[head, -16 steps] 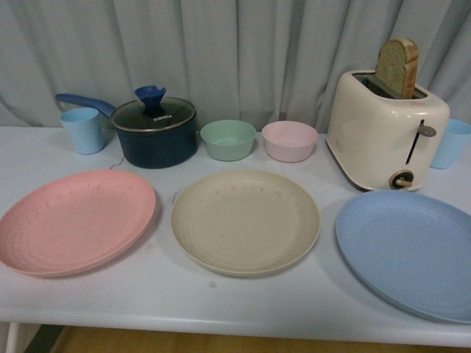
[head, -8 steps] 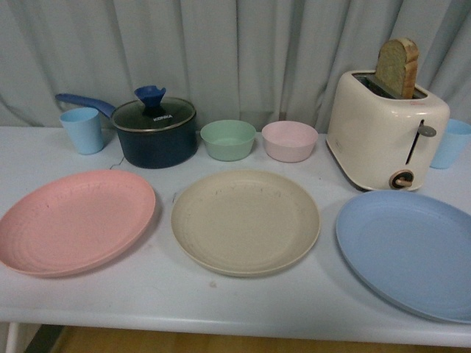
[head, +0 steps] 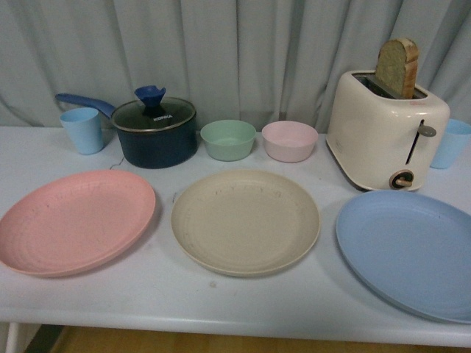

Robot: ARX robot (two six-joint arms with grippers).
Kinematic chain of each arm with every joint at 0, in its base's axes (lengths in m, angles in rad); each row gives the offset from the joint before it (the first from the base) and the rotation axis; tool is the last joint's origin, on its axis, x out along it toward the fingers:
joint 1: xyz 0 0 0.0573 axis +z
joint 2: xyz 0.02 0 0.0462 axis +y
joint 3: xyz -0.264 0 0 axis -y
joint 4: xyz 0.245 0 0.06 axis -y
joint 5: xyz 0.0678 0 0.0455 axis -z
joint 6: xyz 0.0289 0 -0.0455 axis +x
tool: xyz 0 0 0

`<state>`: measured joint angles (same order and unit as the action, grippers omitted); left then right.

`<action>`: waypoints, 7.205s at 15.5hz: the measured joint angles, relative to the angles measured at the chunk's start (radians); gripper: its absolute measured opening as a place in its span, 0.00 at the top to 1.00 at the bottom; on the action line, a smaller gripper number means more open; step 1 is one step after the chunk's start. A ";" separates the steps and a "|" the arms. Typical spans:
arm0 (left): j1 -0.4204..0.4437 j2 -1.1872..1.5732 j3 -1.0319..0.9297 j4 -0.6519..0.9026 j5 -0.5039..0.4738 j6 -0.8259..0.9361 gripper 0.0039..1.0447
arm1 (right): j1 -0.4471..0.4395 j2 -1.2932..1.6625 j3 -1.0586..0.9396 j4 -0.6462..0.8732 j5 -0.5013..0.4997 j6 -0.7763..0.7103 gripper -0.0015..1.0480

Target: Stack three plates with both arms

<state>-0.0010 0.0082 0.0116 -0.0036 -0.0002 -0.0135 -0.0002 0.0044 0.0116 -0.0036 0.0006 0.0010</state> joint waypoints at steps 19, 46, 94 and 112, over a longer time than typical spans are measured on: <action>0.000 0.000 0.000 0.000 0.000 0.000 0.06 | 0.000 0.000 0.000 0.000 0.000 0.000 0.06; 0.211 2.131 1.040 0.330 -0.023 0.061 0.06 | 0.000 0.000 0.000 0.000 0.000 0.000 0.06; -0.280 2.075 1.130 0.243 -0.058 -0.225 0.84 | 0.000 0.000 0.000 0.000 0.000 0.000 0.06; -0.220 1.151 0.275 0.889 -0.213 -0.082 0.36 | 0.000 0.000 0.000 0.000 0.000 0.000 0.06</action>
<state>-0.2207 1.1595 0.2871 0.8852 -0.2134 -0.0959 -0.0002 0.0044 0.0116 -0.0036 0.0006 0.0010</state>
